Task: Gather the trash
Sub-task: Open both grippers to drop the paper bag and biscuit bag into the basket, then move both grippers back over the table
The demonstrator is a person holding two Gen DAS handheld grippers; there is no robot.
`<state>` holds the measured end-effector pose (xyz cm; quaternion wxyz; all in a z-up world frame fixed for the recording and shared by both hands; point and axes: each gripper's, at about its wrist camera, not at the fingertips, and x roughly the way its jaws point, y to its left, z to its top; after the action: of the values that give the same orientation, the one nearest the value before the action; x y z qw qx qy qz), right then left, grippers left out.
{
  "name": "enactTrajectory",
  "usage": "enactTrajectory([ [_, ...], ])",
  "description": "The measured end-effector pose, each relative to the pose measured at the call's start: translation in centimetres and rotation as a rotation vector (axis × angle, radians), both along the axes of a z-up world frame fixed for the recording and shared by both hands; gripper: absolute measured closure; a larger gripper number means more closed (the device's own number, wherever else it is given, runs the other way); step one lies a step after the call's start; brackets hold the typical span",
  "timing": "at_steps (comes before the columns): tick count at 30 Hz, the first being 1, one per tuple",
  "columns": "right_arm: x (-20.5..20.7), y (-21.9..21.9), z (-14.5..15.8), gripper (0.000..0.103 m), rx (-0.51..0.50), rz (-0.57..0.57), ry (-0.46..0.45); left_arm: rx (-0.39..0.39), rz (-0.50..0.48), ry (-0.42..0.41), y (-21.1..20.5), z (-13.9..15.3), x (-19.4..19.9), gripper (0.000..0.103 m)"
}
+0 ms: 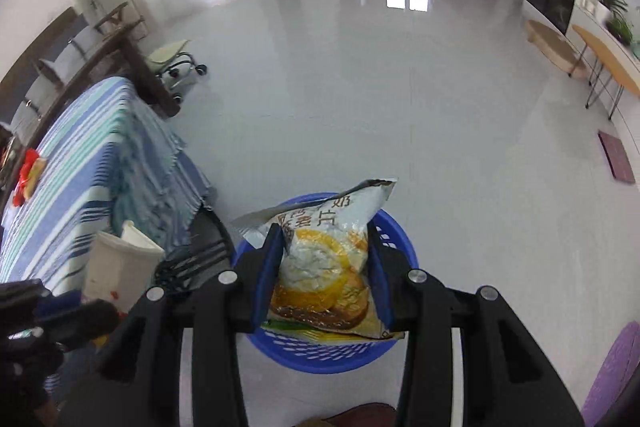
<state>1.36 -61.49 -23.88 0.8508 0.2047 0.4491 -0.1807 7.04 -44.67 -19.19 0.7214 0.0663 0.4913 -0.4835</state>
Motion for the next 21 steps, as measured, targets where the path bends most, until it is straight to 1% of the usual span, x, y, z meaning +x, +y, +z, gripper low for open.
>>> enactTrajectory([
  [2,0.0,-0.8,-1.1,0.063,0.009,-0.009,0.005,0.016,-0.010,0.020,-1.8,-2.0,0.3,0.093],
  [4,-0.1,-1.6,-2.1,0.063,0.025,-0.017,0.006,0.039,-0.014,0.023,-3.4,-3.9,0.5,0.093],
  [7,0.0,-2.7,-3.0,0.063,0.068,-0.021,-0.012,0.071,-0.014,0.040,-5.2,-6.6,1.0,0.092],
  [8,0.2,-2.9,-3.2,0.062,0.081,-0.019,-0.018,0.077,-0.015,0.040,-5.7,-7.3,1.2,0.091],
  [9,0.4,-3.2,-3.5,0.057,0.096,-0.018,-0.017,0.087,-0.019,0.036,-6.3,-8.2,1.4,0.090],
  [10,0.3,-3.6,-3.7,0.045,0.104,-0.032,-0.013,0.099,-0.013,0.033,-6.5,-8.9,1.7,0.085],
  [11,0.1,-4.0,-3.7,0.042,0.119,-0.053,-0.019,0.115,-0.002,0.033,-6.7,-9.6,2.1,0.071],
  [12,0.1,-4.4,-3.5,0.041,0.127,-0.067,-0.030,0.132,0.010,0.036,-6.8,-10.2,2.5,0.063],
  [13,0.0,-4.5,-3.1,0.038,0.125,-0.080,-0.045,0.140,0.025,0.035,-6.8,-10.4,2.7,0.049],
  [14,-0.2,-4.6,-2.6,0.029,0.112,-0.091,-0.059,0.136,0.038,0.031,-6.6,-10.2,2.8,0.039],
  [15,-0.6,-4.9,-2.0,0.024,0.091,-0.106,-0.073,0.115,0.044,0.028,-6.2,-9.8,2.9,0.035],
  [16,-0.8,-4.9,-1.6,0.016,0.079,-0.117,-0.085,0.096,0.044,0.022,-5.2,-9.4,2.7,0.028],
  [17,-1.1,-5.0,-1.2,0.014,0.073,-0.133,-0.100,0.085,0.043,0.010,-4.8,-8.8,2.6,0.022],
  [18,-1.2,-5.2,-0.9,0.013,0.069,-0.146,-0.105,0.074,0.042,-0.009,-4.5,-8.0,2.3,0.021],
  [19,-1.3,-5.2,-0.6,0.010,0.058,-0.161,-0.107,0.066,0.037,-0.019,-4.2,-7.1,2.0,0.020],
  [21,-1.6,-4.8,0.1,0.009,0.014,-0.185,-0.107,0.045,0.035,-0.026,-3.5,-5.2,1.3,0.020],
])
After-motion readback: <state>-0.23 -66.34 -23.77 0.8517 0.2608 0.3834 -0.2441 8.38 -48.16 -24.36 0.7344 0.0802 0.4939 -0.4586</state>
